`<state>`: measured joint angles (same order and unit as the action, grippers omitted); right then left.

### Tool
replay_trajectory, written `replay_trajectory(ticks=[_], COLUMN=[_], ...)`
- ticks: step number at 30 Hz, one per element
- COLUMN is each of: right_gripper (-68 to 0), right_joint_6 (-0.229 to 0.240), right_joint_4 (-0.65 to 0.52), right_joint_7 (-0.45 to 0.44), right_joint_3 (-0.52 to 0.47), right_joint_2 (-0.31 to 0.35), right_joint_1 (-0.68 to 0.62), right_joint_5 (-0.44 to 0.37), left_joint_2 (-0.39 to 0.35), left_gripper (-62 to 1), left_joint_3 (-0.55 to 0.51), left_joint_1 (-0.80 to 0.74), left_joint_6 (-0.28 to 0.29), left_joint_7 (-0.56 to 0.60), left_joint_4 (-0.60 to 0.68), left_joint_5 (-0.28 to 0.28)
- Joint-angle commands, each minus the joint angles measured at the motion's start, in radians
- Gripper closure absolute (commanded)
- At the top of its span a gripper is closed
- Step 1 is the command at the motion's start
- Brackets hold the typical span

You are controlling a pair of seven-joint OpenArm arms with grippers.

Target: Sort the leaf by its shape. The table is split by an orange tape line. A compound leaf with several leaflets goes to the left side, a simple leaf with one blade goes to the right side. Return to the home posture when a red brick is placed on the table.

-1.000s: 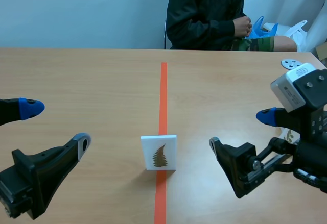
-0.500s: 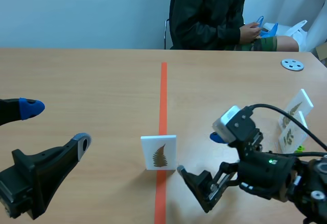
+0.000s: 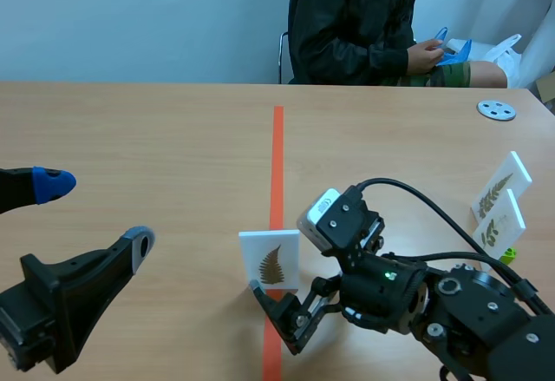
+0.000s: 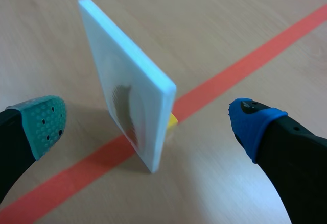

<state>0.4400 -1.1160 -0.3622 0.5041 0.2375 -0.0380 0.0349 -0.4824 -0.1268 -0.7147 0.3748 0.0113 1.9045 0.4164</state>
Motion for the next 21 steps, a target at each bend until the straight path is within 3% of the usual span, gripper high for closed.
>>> replay_trajectory(ticks=[1,6,11,21], right_gripper=[-67.9,-67.5,-47.3,-29.8], right_joint_6=[-0.004,-0.014,-0.015,-0.029], right_joint_4=[-0.002,0.024,0.03,0.03], right_joint_7=[-0.018,-0.027,-0.027,-0.024], right_joint_3=[0.016,0.061,0.075,0.075], right_joint_2=[-0.005,-0.016,-0.016,-0.016], right_joint_1=[0.025,0.035,0.034,0.029], right_joint_5=[-0.002,0.03,0.034,0.034], left_joint_2=[0.006,0.005,0.005,0.005], left_gripper=[-62.3,-62.3,-62.3,-62.3], left_joint_3=[0.003,0.003,0.003,0.003], left_joint_1=[0.001,0.001,0.001,0.001], left_joint_6=[0.002,0.002,0.002,0.002], left_joint_7=[0.014,0.014,0.014,0.014], left_joint_4=[0.006,0.006,0.006,0.006], left_joint_5=[0.007,0.006,0.006,0.006])
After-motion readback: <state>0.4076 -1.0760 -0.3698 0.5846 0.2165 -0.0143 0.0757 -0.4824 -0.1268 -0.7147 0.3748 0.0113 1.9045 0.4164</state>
